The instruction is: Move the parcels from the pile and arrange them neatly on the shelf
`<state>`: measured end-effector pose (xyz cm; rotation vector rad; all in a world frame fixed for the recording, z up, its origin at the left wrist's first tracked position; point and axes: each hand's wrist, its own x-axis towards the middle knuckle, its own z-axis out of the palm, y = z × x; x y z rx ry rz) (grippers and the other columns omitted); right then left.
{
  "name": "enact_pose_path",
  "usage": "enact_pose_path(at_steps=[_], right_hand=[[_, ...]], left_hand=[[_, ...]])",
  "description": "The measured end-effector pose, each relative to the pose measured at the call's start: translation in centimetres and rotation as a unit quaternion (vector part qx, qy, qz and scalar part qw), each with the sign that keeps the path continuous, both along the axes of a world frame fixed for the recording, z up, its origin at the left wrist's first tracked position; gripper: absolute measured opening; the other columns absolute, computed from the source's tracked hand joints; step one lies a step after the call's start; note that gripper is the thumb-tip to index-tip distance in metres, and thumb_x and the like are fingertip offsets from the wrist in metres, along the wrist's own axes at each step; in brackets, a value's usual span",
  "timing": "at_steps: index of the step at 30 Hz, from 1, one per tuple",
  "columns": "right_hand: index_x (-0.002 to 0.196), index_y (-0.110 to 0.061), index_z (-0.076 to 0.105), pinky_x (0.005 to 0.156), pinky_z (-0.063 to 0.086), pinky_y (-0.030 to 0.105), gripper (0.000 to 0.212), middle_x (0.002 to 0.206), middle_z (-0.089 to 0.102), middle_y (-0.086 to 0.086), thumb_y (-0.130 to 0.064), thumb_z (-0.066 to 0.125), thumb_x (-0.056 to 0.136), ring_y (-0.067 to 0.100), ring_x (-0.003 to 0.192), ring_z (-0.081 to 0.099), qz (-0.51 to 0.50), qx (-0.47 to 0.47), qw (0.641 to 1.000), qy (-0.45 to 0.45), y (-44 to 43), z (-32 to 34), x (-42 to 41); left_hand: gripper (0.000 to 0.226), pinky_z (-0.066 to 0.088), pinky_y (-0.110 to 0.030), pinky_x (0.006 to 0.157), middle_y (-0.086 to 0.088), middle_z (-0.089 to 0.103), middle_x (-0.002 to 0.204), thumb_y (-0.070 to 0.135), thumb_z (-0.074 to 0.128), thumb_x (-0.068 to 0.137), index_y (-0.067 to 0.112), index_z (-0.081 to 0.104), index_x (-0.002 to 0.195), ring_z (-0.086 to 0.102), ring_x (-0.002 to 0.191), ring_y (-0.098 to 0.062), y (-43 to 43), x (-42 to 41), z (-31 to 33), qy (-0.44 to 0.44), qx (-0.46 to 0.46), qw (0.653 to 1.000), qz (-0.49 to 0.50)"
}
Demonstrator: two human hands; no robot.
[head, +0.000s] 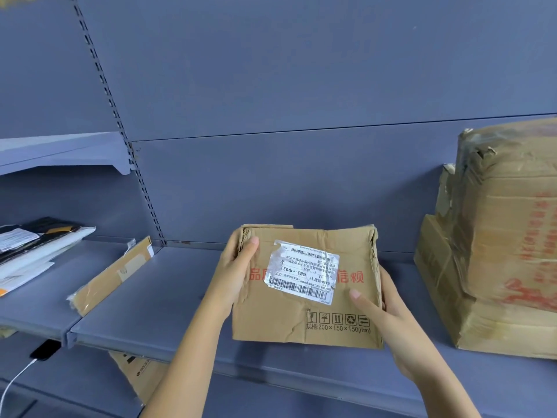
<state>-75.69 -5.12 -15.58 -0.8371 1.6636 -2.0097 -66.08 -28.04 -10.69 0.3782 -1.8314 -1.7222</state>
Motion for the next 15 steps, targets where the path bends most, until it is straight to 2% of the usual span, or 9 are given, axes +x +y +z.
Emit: enact_pose_path(at_steps=[4,9,12,15], right_hand=[[0.14,-0.045,0.04,0.095,0.045,0.028,0.066,0.129,0.061,-0.021,-0.044,0.065,0.078,0.0,0.118,0.058,-0.013,-0.004,1.0,-0.001,-0.3,-0.1,0.2],[0.136,-0.041,0.046,0.094,0.044,0.029,0.06,0.126,0.063,-0.022,-0.047,0.061,0.079,-0.003,0.115,0.058,-0.054,0.004,0.999,-0.008,-0.7,-0.2,0.4],[0.128,-0.034,0.054,0.084,0.053,0.039,0.057,0.117,0.069,-0.012,-0.048,0.066,0.075,0.008,0.105,0.067,-0.08,-0.016,0.99,-0.117,-1.1,-0.8,1.0],[0.133,-0.022,0.049,0.088,0.053,0.056,0.076,0.126,0.064,0.003,-0.04,0.073,0.063,0.025,0.113,0.062,-0.112,-0.092,0.953,-0.266,-1.8,-1.8,1.8]], left_hand=[[0.011,0.05,-0.026,0.077,0.011,0.072,0.106,0.04,0.051,0.096,0.041,0.062,0.099,0.068,0.1,-0.007,-0.3,-0.1,0.0,-0.009,-0.005,1.0,-0.008],[0.01,0.053,-0.015,0.064,0.011,0.073,0.104,0.042,0.052,0.095,0.042,0.061,0.098,0.069,0.095,-0.007,-0.5,-0.3,-0.1,-0.002,0.009,1.0,-0.007],[0.011,0.053,-0.023,0.07,0.008,0.073,0.104,0.04,0.051,0.096,0.04,0.062,0.097,0.07,0.097,-0.012,-0.6,-0.6,-0.1,0.006,0.027,1.0,0.002],[0.011,0.054,-0.035,0.079,0.003,0.073,0.106,0.035,0.051,0.097,0.035,0.062,0.097,0.069,0.099,-0.018,0.2,-0.5,-0.4,0.046,0.067,0.996,0.019]])
